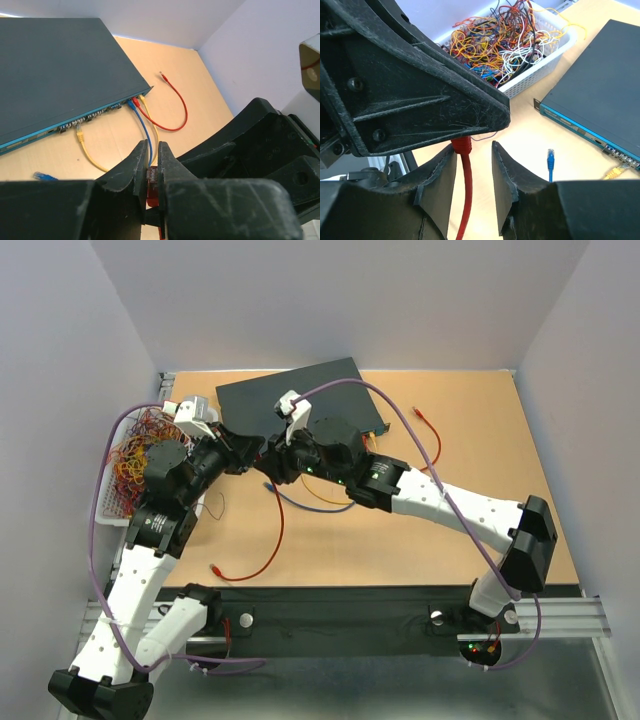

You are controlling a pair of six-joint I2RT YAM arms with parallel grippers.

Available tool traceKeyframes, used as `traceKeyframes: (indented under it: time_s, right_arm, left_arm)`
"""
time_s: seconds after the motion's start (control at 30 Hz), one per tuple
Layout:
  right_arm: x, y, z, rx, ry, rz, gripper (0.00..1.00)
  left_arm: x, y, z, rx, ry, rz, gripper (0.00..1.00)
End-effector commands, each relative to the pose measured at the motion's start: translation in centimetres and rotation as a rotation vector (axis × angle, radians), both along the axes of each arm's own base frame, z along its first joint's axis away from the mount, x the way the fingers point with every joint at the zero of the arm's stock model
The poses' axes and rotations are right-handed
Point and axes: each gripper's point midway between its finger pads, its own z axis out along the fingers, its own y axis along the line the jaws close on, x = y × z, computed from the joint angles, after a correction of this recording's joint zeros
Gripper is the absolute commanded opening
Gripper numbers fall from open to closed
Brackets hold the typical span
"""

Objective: Insert the plug into the switch port

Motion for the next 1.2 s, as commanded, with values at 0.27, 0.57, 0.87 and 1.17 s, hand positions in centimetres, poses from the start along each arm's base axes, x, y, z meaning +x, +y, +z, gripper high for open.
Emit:
traceKeyframes:
  time_s: [0.27,0.57,0.87,1.17]
  right_arm:
    - [-0.3,-1.4,6.8,0.127,-0.092,-0.028,0.38]
    - [-0.2,-0.6,5.7,0.114,-0.071,-0.013,0.38]
    - [-0.5,0.2,5.7,0.119,-0.062,0.018,0.38]
    - [-0.4,0.5,5.5,0.118,-0.056,0.021,0.37]
  left_arm:
    - [0.4,0.1,1.7,-0.014,-0.065,0.010,0.00]
    - [0.2,0.0,2.3,-0.025,-0.074,0.004,0.00]
    - [0.3,-0.1,1.9,-0.028,-0.063,0.003,0.00]
    - [0.3,-0.1,2.0,-0.026,-0.068,0.002,0.00]
